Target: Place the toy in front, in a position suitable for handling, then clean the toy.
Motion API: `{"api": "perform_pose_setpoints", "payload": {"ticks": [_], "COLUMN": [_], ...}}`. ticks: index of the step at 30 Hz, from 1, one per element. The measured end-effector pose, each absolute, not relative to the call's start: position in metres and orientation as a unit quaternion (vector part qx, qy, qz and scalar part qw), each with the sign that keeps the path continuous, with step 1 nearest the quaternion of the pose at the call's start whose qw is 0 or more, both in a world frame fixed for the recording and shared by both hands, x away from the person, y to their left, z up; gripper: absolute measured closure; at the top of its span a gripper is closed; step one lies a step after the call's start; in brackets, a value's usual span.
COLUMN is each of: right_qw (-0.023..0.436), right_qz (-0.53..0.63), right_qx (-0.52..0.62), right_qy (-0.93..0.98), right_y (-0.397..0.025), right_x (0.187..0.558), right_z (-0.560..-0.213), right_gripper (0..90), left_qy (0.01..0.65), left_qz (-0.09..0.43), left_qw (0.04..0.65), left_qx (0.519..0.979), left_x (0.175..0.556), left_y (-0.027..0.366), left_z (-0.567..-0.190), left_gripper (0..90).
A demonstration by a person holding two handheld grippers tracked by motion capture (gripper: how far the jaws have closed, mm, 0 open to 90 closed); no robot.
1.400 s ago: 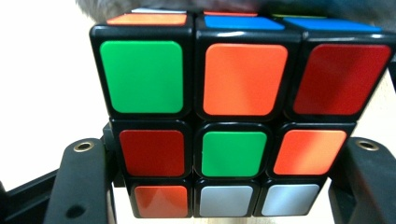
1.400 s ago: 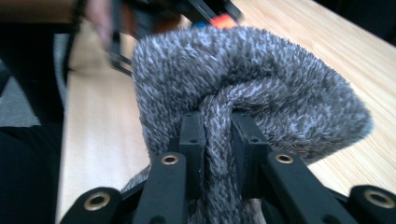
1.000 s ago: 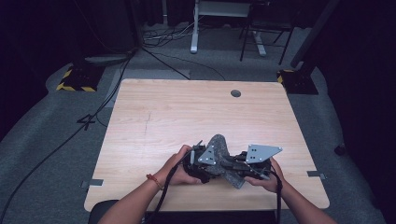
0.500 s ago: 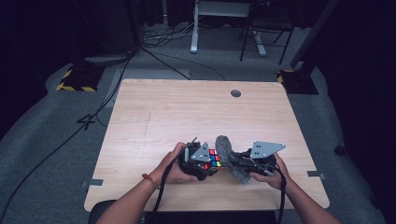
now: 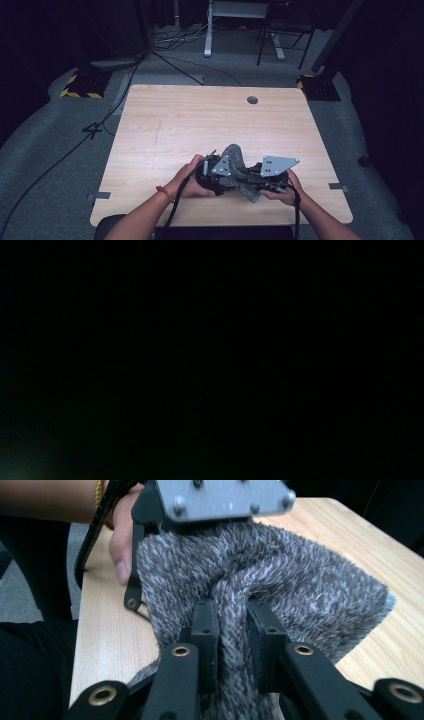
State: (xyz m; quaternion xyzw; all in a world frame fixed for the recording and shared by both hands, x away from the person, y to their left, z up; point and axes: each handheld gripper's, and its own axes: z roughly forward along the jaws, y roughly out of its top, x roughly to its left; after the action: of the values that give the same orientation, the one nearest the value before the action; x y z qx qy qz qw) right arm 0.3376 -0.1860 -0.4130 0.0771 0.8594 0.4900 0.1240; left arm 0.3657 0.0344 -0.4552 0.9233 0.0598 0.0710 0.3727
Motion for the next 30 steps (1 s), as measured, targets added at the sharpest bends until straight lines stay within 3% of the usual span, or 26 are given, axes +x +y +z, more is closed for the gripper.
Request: {"api": "perform_pose_setpoints", "payload": {"ticks": [10,30], "right_qw": [0.14,0.129], "right_qz": [0.482,0.455], "right_qx": [0.111,0.127], "right_qy": [0.858,0.872], "right_y": [-0.189,-0.203], "right_x": [0.352,0.356], "right_z": [-0.419,-0.428], "right_gripper": [76.1,76.2], "left_qy": [0.052,0.068], "left_qz": [0.072,0.088], "left_qw": [0.364,0.391], "left_qx": [0.927,0.914], "left_x": [0.363,0.368], "left_y": [0.037,0.057], "left_z": [-0.454,-0.442], "left_gripper": [33.6,33.6]}}
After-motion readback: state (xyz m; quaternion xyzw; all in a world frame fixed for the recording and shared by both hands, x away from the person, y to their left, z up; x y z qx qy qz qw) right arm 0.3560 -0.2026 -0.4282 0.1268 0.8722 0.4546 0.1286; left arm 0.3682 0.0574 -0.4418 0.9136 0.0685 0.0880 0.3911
